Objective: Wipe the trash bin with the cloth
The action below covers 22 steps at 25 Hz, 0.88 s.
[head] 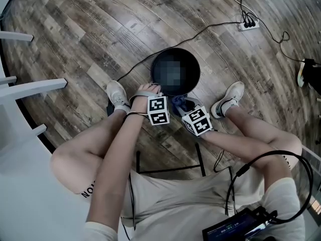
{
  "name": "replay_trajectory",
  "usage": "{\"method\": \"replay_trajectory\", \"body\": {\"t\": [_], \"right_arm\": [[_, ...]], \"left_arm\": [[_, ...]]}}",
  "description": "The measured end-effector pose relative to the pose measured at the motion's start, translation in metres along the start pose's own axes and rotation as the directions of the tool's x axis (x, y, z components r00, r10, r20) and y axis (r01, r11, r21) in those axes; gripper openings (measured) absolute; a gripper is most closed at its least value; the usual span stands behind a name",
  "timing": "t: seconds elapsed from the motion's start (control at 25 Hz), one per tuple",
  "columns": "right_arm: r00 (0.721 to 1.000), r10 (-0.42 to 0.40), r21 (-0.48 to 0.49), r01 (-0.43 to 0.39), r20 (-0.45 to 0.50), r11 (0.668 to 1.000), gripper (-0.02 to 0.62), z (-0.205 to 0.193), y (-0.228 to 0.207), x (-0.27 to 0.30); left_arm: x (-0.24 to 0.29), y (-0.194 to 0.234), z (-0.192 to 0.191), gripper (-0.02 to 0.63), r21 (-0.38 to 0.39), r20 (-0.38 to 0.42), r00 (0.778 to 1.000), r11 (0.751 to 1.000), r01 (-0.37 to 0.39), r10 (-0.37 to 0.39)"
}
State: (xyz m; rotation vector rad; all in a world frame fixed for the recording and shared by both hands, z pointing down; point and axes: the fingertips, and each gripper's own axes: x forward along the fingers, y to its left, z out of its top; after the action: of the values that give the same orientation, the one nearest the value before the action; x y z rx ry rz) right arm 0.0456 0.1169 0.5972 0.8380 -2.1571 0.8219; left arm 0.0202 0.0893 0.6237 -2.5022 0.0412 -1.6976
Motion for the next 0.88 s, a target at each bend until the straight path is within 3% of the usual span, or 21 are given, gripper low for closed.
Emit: {"method": "replay_trajectory", "body": {"t": [0.32, 0.88], "right_arm": [[0.999, -0.013, -0.025, 0.012, -0.039, 1.0, 0.103, -0.022, -0.015, 0.032], [0.994, -0.053, -0.093, 0.044, -0.092, 0.995, 0.103, -0.061, -0.043, 0.092]], "left_arm": [[-0.004, -0.001, 0.013, 0.109, -0.036, 0.103, 0.994, 0.999, 0.029, -0.025], [-0.008, -0.001, 0.018, 0.104, -0.033, 0.164, 0.986, 0.999, 0.041, -0.035]]}}
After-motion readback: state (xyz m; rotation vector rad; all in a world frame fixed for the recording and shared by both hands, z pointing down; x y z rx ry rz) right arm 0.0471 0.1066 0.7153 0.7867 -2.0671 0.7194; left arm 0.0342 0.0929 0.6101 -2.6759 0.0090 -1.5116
